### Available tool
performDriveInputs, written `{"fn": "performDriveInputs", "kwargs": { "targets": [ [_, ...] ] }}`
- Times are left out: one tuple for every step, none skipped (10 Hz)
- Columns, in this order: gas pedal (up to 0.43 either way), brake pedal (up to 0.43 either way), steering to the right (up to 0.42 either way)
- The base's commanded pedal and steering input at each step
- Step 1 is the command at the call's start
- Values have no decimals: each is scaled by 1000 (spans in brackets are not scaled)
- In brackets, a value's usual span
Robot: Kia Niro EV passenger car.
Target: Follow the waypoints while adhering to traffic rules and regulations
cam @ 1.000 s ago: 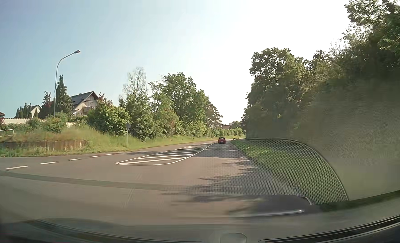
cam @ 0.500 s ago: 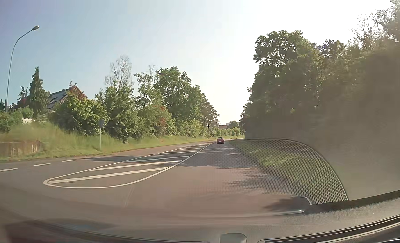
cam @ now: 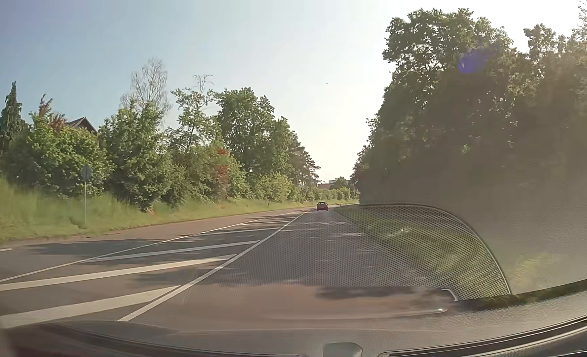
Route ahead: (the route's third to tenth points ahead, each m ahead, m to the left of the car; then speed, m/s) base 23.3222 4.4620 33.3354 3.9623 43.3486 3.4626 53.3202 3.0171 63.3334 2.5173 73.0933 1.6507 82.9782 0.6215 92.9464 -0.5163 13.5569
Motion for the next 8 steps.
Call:
{"fn": "performDriveInputs", "kwargs": {
  "targets": [
    [28, 30, 1],
    [28, 30, 1],
    [28, 30, 2],
    [28, 30, 1],
    [28, 30, 2],
    [28, 30, 2],
    [28, 30, 2],
    [28, 30, 2]
  ]
}}
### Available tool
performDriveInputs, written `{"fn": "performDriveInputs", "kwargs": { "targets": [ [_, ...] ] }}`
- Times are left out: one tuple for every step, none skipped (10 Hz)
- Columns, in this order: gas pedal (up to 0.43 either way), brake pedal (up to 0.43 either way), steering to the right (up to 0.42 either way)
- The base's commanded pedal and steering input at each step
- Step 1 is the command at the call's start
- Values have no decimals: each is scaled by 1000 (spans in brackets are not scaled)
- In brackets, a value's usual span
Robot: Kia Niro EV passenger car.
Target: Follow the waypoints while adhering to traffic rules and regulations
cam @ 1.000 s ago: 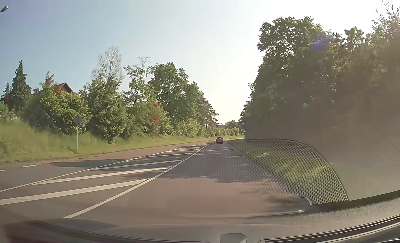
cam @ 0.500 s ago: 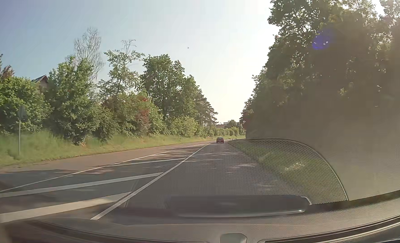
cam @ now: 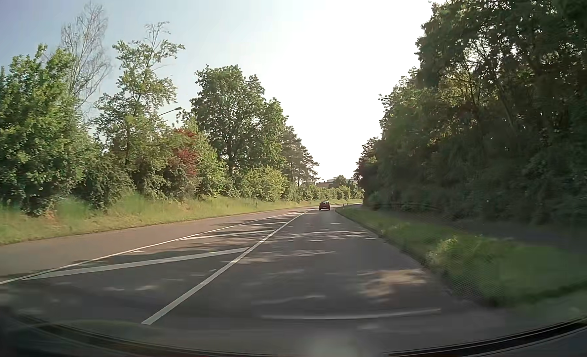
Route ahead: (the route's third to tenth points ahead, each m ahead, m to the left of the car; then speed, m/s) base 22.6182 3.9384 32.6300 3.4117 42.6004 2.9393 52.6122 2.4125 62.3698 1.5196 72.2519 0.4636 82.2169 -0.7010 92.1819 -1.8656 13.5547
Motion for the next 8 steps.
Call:
{"fn": "performDriveInputs", "kwargs": {
  "targets": [
    [28, 30, 1],
    [28, 24, 2],
    [28, 30, 1],
    [28, 30, 1],
    [28, 30, 1],
    [28, 30, 1],
    [28, 24, 1],
    [28, 24, 1]
  ]
}}
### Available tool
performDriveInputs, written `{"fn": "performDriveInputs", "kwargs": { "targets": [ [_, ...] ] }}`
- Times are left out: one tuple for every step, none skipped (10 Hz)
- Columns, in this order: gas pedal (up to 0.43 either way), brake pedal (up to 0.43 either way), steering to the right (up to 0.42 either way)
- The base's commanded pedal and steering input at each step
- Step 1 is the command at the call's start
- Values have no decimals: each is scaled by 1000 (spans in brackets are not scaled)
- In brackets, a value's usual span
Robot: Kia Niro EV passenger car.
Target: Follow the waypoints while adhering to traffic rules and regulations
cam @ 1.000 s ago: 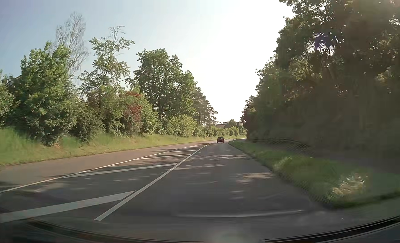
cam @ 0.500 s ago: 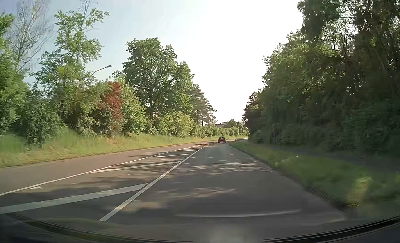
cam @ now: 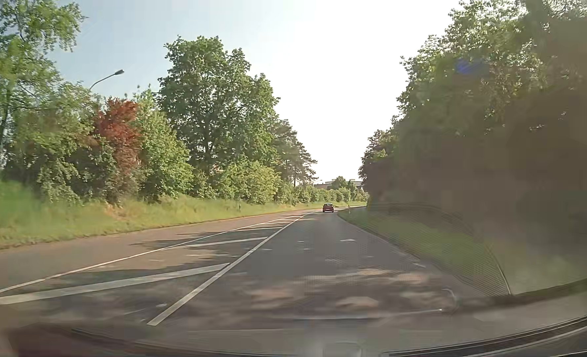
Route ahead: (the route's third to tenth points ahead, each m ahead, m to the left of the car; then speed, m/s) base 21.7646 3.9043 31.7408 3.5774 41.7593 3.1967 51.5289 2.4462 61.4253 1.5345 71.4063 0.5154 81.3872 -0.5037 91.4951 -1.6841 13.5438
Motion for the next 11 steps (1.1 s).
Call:
{"fn": "performDriveInputs", "kwargs": {
  "targets": [
    [28, 30, 2],
    [28, 30, 2],
    [28, 30, 2],
    [28, 24, 2],
    [28, 30, 1],
    [28, 30, 2],
    [28, 30, 2],
    [28, 30, 2],
    [28, 30, 2],
    [28, 30, 2],
    [28, 24, 2]
  ]
}}
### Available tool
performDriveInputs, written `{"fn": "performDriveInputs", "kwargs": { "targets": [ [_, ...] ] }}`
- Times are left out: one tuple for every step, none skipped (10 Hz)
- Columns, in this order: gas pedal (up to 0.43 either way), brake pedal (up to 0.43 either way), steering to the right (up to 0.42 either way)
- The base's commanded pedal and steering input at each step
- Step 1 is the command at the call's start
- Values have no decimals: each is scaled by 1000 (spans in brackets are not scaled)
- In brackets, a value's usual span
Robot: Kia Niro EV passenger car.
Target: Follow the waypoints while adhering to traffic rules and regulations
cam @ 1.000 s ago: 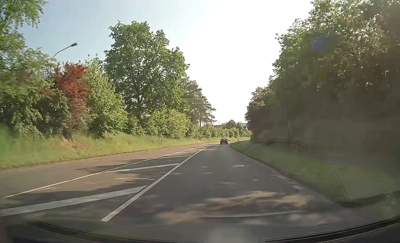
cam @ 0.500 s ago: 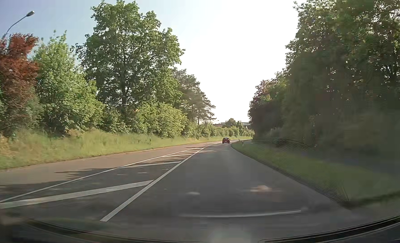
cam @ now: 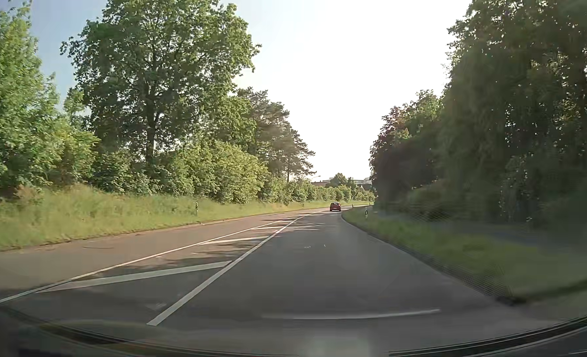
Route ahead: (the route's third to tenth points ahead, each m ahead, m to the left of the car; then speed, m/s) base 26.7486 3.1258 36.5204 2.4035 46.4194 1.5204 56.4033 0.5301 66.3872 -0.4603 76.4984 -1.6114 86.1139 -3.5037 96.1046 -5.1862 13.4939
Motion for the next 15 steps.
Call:
{"fn": "performDriveInputs", "kwargs": {
  "targets": [
    [28, 30, 2],
    [28, 30, 2],
    [28, 24, 2],
    [28, 30, 2],
    [28, 30, 3],
    [28, 30, 4],
    [28, 30, 7],
    [28, 30, 7],
    [28, 30, 9],
    [20, 30, 9],
    [28, 30, 8],
    [28, 24, 8],
    [28, 30, 8],
    [28, 24, 8],
    [28, 30, 8]
  ]
}}
